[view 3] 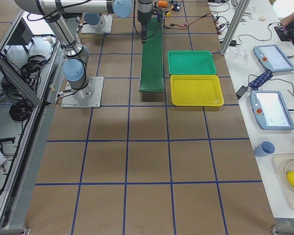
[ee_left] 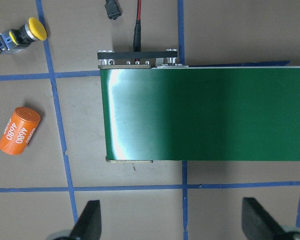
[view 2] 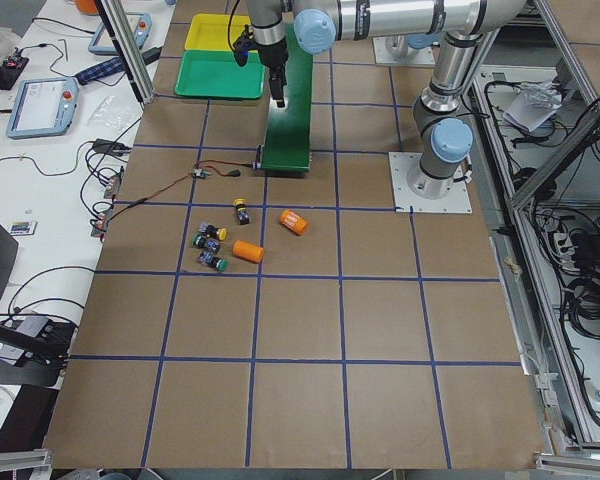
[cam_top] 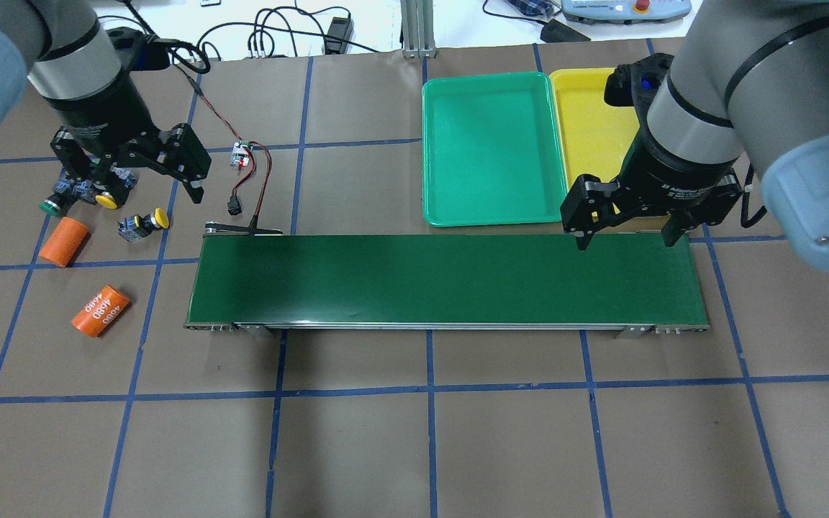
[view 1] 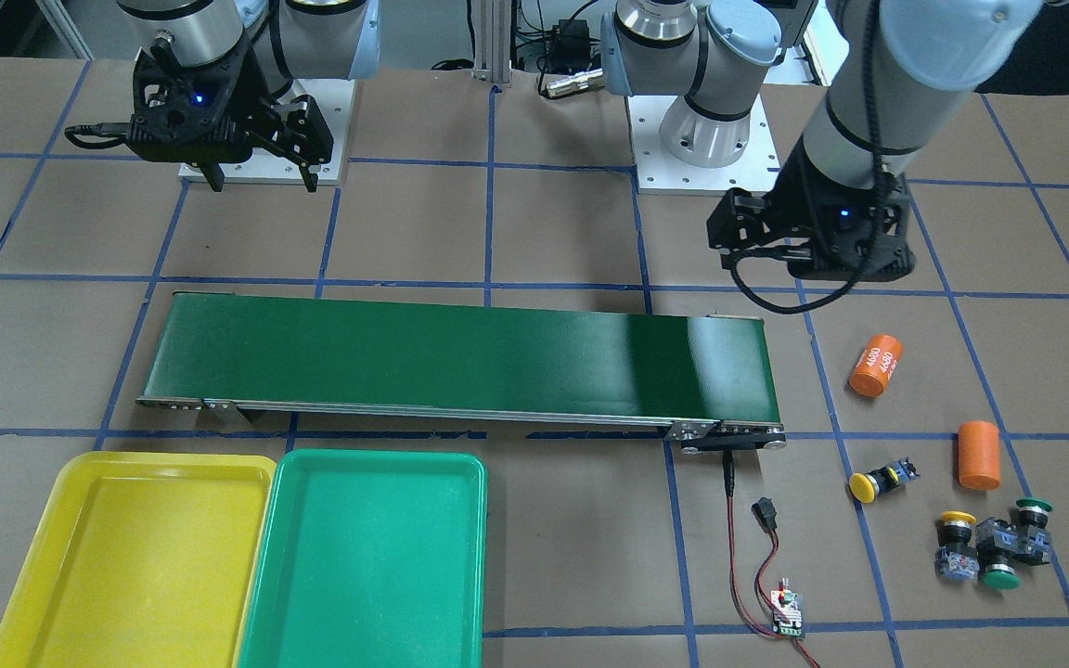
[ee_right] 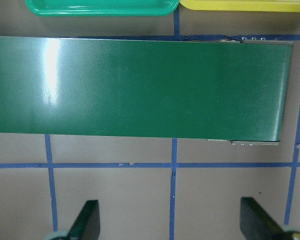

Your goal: Sort buttons by color to trays

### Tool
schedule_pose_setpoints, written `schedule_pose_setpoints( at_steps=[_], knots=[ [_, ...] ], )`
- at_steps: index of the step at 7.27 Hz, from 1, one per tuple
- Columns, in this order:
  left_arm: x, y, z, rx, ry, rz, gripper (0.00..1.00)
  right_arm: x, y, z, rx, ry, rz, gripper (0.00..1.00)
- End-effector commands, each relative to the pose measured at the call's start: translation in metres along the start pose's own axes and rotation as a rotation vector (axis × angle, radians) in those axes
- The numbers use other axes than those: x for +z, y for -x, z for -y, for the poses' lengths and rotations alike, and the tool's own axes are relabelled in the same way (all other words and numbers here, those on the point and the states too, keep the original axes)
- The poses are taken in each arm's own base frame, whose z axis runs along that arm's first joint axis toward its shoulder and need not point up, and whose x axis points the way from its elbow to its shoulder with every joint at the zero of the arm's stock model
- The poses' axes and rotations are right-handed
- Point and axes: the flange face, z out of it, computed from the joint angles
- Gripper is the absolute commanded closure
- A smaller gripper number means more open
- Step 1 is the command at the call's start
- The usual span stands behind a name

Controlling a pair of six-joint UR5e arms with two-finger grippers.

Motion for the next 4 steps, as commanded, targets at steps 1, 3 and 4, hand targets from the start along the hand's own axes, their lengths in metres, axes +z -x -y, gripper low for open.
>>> schedule_pose_setpoints(
  at_steps=[1,3,4],
  knots=[
    [0.04,0.102,0.001,0.205,0.06,-0.061,0.0,0.0,0.0,0.0,0.002,-0.001,0.001,0.0],
    [0.109,0.181,0.007,0.297,-0.003,-0.061,0.0,0.0,0.001,-0.001,0.0,-0.001,0.001,0.0],
    [0.157,0.212,0.005,0.36,-0.041,-0.04,0.0,0.0,0.001,0.0,0.0,0.001,0.001,0.0]
  ],
)
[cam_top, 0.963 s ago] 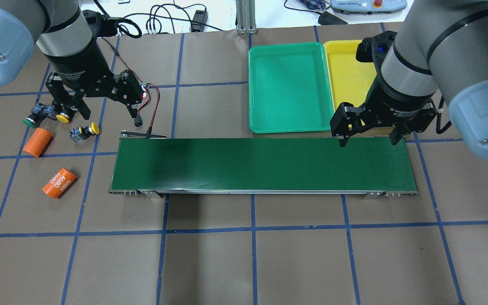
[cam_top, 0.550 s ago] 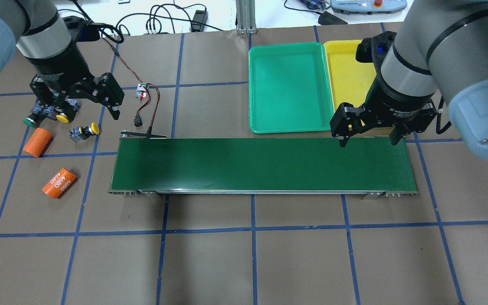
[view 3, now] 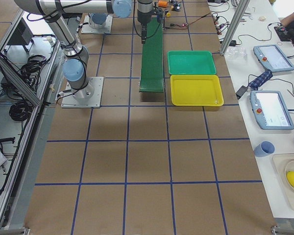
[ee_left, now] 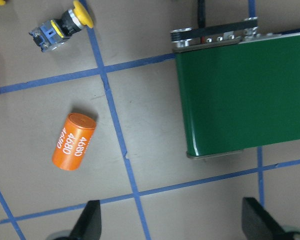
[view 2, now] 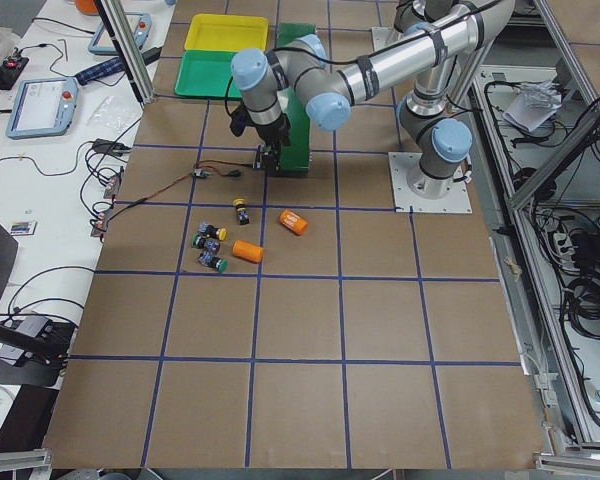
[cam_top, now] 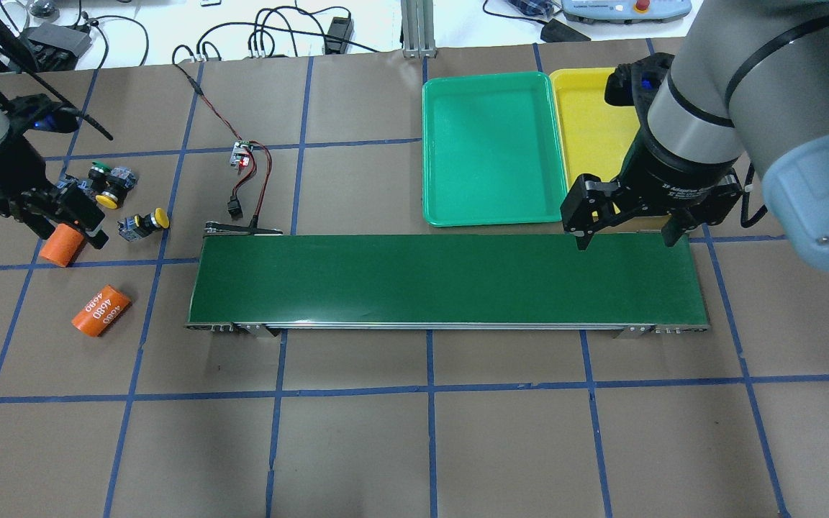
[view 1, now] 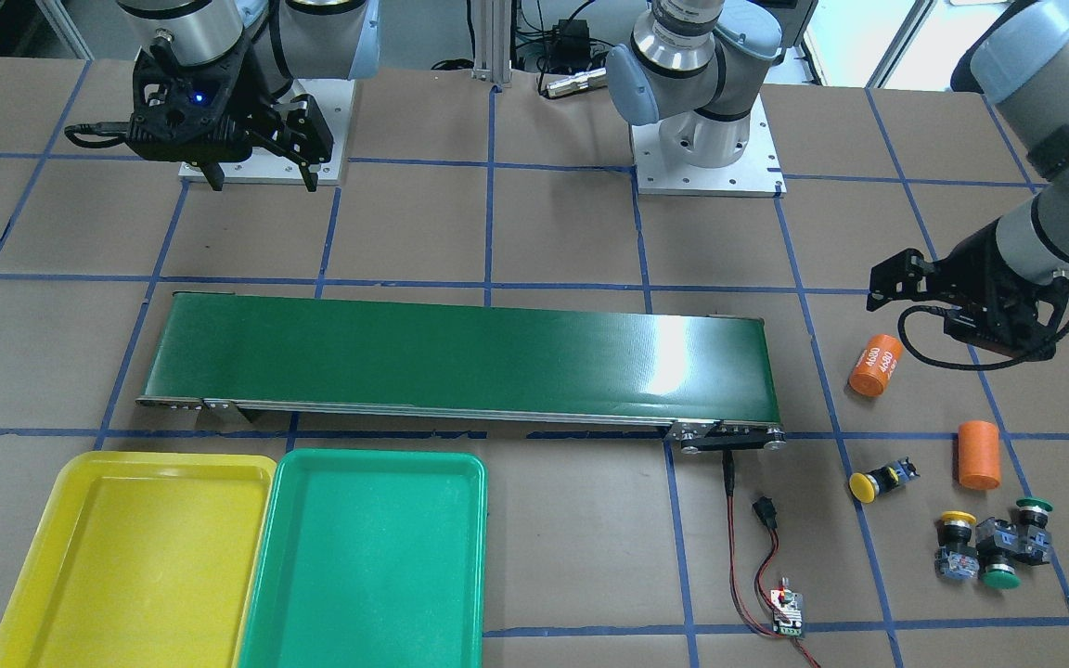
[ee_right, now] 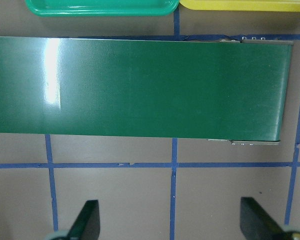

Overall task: Sort buttons by color to trays
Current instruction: 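Close the left gripper on the orange cylinder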

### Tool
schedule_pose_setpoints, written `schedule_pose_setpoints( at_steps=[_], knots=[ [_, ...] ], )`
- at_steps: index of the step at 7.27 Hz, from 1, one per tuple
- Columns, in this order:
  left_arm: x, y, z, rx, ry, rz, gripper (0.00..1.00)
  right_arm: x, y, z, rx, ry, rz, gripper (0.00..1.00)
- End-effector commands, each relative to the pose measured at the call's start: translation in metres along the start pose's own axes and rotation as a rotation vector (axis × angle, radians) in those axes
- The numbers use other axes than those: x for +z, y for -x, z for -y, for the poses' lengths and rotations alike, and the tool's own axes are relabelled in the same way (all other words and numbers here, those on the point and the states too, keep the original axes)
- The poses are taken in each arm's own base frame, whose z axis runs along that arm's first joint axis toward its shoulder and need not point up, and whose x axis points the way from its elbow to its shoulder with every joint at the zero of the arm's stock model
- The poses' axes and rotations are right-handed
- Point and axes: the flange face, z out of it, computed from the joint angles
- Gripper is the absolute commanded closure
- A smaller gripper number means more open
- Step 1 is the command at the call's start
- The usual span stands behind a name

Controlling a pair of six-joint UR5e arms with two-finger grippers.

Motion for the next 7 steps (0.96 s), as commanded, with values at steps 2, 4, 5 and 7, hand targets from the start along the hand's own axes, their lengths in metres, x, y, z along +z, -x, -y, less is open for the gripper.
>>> schedule_pose_setpoints(
  at_steps=[2,4,5,7],
  knots=[
    [0.115,0.085,-0.037,0.179,-0.068,0.051,0.0,0.0,0.0,0.0,0.001,0.0,0.0,0.0],
    [0.155,0.079,-0.036,0.173,-0.032,-0.024,0.0,0.0,0.0,0.0,-0.002,0.0,-0.001,0.0],
    [0.164,0.069,-0.032,0.161,-0.075,-0.091,0.0,0.0,0.0,0.0,-0.001,0.0,0.0,0.0],
    [0.174,0.07,-0.028,0.173,-0.07,-0.1,0.38,0.0,0.0,0.0,-0.001,0.001,0.0,0.0]
  ],
)
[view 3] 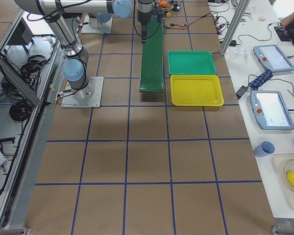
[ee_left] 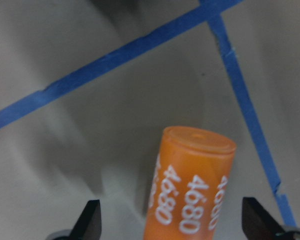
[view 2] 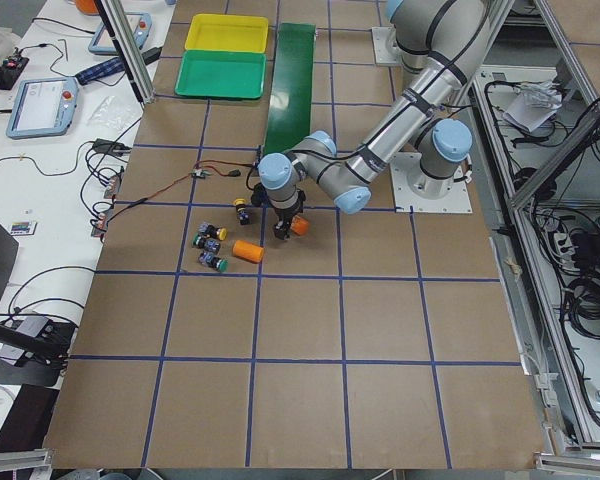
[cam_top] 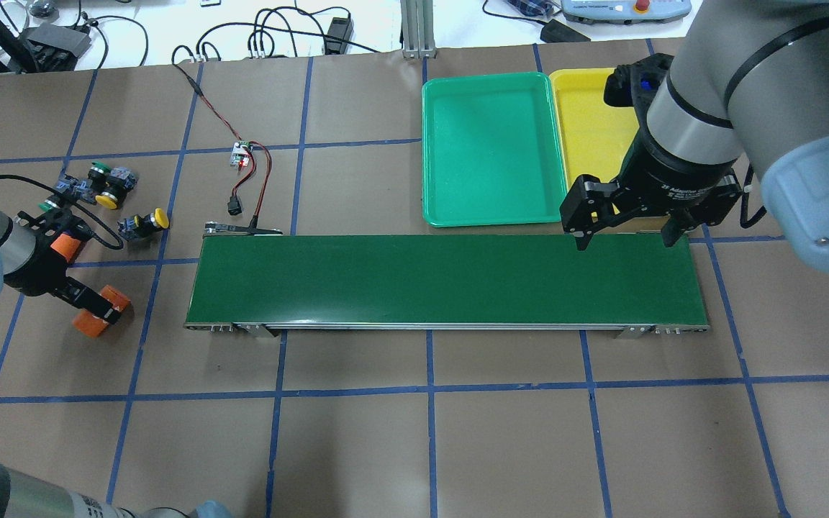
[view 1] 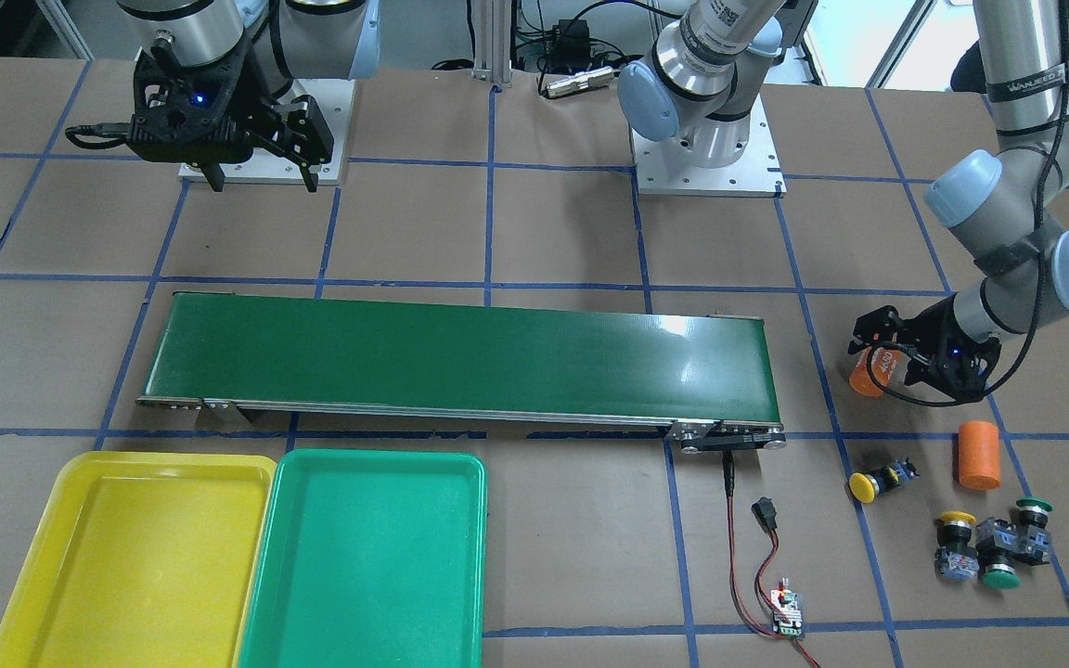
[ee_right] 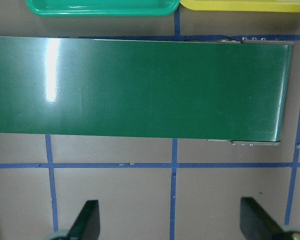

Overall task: Sort buttons by color to trays
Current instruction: 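Close the left gripper on the orange cylinder, then carry the orange cylinder onto the belt's near end and release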

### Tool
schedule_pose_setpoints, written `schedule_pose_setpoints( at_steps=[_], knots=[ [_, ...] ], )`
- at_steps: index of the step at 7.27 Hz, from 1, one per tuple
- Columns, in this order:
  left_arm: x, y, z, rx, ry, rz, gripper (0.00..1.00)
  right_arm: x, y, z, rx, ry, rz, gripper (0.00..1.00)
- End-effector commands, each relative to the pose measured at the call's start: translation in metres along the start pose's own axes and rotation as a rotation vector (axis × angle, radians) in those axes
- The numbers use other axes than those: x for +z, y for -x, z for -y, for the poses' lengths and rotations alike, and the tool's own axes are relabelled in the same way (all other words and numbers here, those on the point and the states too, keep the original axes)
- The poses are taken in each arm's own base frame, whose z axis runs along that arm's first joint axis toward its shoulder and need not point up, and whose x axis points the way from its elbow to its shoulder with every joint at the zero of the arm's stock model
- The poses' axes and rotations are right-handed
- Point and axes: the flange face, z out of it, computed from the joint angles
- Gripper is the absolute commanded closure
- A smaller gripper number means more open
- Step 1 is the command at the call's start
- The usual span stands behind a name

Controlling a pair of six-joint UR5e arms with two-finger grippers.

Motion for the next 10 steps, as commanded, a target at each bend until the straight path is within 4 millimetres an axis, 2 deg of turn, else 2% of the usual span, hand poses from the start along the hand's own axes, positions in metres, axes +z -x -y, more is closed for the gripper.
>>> schedule_pose_setpoints(
  at_steps=[1,2,3,4,6,7,8,9,10],
  knots=[
    [-0.004,-0.006,0.008,0.032,0.008,0.019,0.99,0.0,-0.001,0.0,0.001,0.001,-0.003,0.0],
    [-0.007,-0.012,0.009,0.043,0.011,0.028,1.0,0.0,-0.001,0.0,0.001,0.0,-0.001,0.0],
    [-0.025,-0.015,0.008,0.053,0.002,0.05,1.0,-0.001,0.0,0.0,0.001,-0.002,0.0,0.0],
    [-0.048,-0.031,0.012,0.073,-0.01,0.075,1.0,-0.001,0.0,-0.001,0.001,-0.003,0.0,0.0],
    [-0.086,-0.127,0.073,0.261,-0.024,0.173,1.0,-0.002,0.0,-0.002,0.001,-0.005,-0.001,0.0],
    [-0.097,-0.173,0.092,0.418,-0.031,0.19,1.0,-0.002,0.0,-0.002,0.001,-0.005,0.0,0.0],
    [-0.095,-0.223,0.108,0.533,-0.017,0.204,1.0,-0.002,0.0,-0.002,-0.001,-0.003,0.0,0.0],
    [-0.084,-0.263,0.113,0.609,0.0,0.2,1.0,-0.002,0.0,-0.002,-0.001,-0.003,0.0,0.0],
    [-0.057,-0.272,0.107,0.622,0.028,0.168,1.0,-0.002,0.0,-0.003,0.001,-0.003,0.0,0.0]
  ],
)
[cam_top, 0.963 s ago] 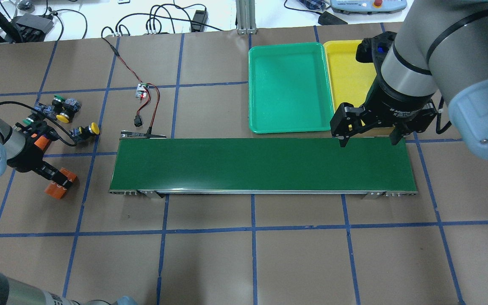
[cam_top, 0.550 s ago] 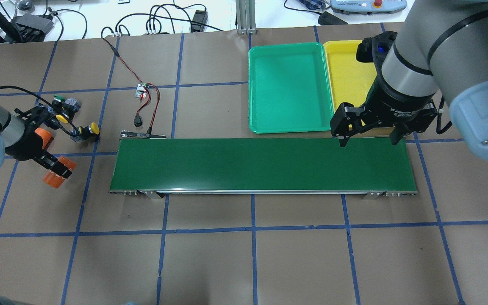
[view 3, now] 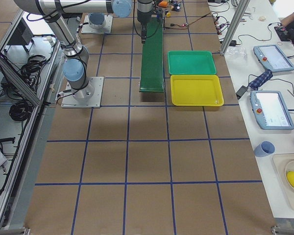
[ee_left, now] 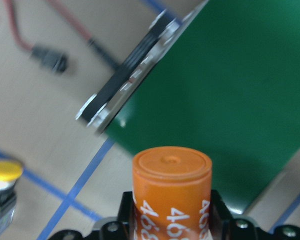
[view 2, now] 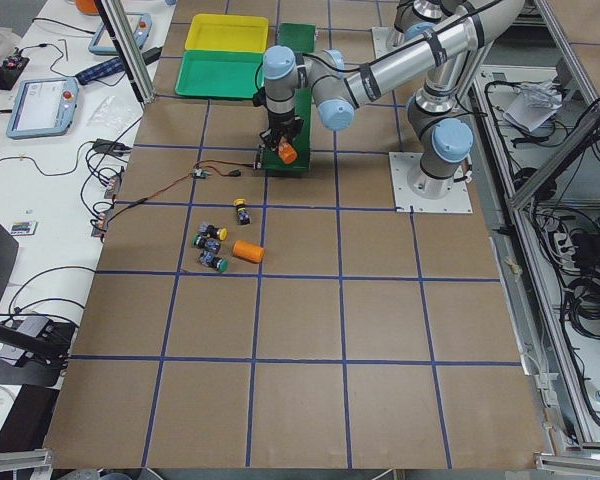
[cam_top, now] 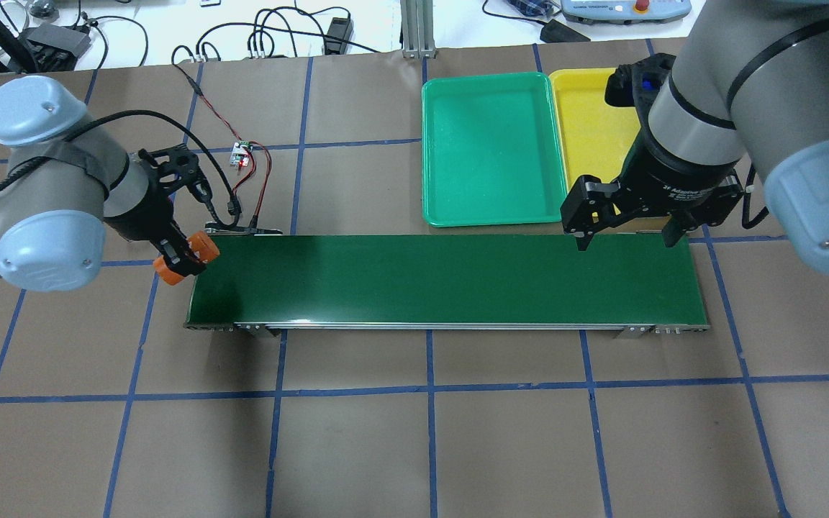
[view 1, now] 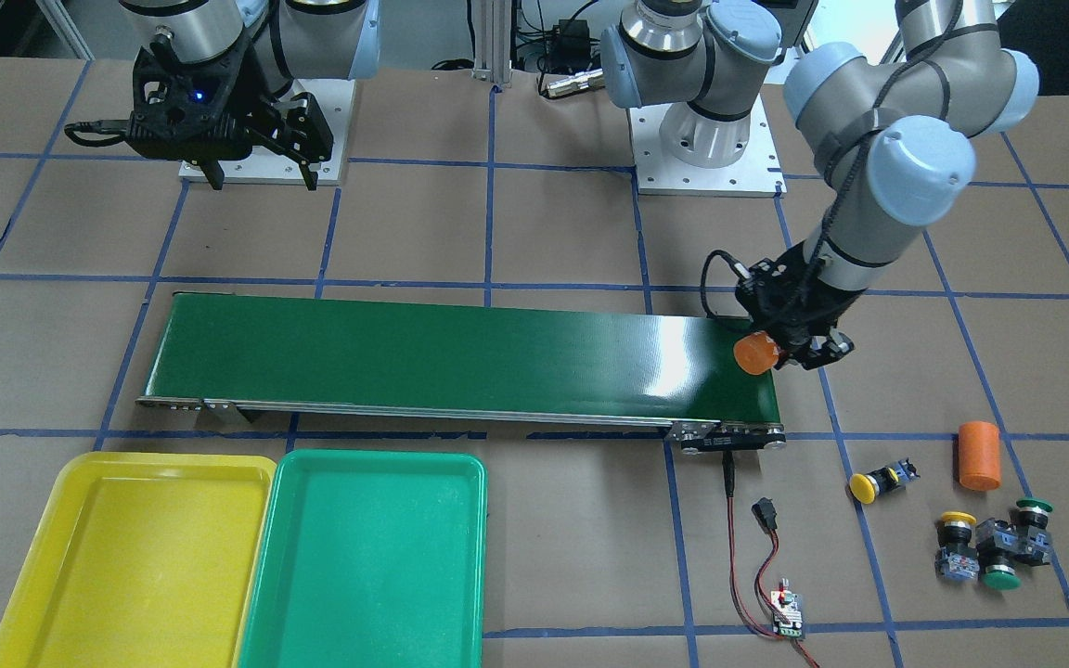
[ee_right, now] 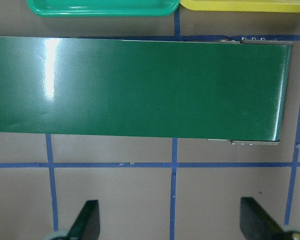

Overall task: Sort buttons by color to trays
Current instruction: 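Carry the orange cylinder onto the belt's near end and release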

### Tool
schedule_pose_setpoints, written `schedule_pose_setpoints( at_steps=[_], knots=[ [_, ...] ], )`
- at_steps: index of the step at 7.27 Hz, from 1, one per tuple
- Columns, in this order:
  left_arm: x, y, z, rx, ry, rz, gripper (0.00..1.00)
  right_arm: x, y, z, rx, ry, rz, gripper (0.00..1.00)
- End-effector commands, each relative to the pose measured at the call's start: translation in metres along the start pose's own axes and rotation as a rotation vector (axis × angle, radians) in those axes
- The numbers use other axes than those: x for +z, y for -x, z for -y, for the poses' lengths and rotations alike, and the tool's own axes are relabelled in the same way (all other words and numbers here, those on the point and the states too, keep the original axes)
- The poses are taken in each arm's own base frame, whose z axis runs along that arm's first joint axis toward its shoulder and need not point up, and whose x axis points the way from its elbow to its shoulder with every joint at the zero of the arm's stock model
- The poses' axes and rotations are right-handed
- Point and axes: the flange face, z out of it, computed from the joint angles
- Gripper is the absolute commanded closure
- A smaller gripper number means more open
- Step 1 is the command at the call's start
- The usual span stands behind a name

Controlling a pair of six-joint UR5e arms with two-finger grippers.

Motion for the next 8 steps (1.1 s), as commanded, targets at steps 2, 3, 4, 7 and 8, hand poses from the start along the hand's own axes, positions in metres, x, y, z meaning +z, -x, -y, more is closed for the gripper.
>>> schedule_pose_setpoints(
  at_steps=[2,3,4,7,8],
  knots=[
    [0.03,-0.035,0.014,0.059,0.018,-0.038,1.0,0.005,0.0,-0.002,0.001,0.01,0.0,0.0],
    [0.038,-0.03,0.017,0.042,0.018,-0.04,1.0,0.006,-0.001,-0.003,0.004,0.011,0.001,0.0],
    [0.039,-0.023,0.021,0.027,-0.009,-0.005,0.61,0.006,0.0,-0.003,0.003,0.01,0.001,0.0],
    [0.019,-0.017,0.022,0.02,-0.022,0.031,0.0,0.006,0.0,-0.003,0.0,0.01,-0.002,0.0],
    [-0.007,0.018,0.002,-0.045,-0.033,0.082,0.0,0.007,-0.001,-0.003,0.003,0.011,-0.002,0.0]
  ],
)
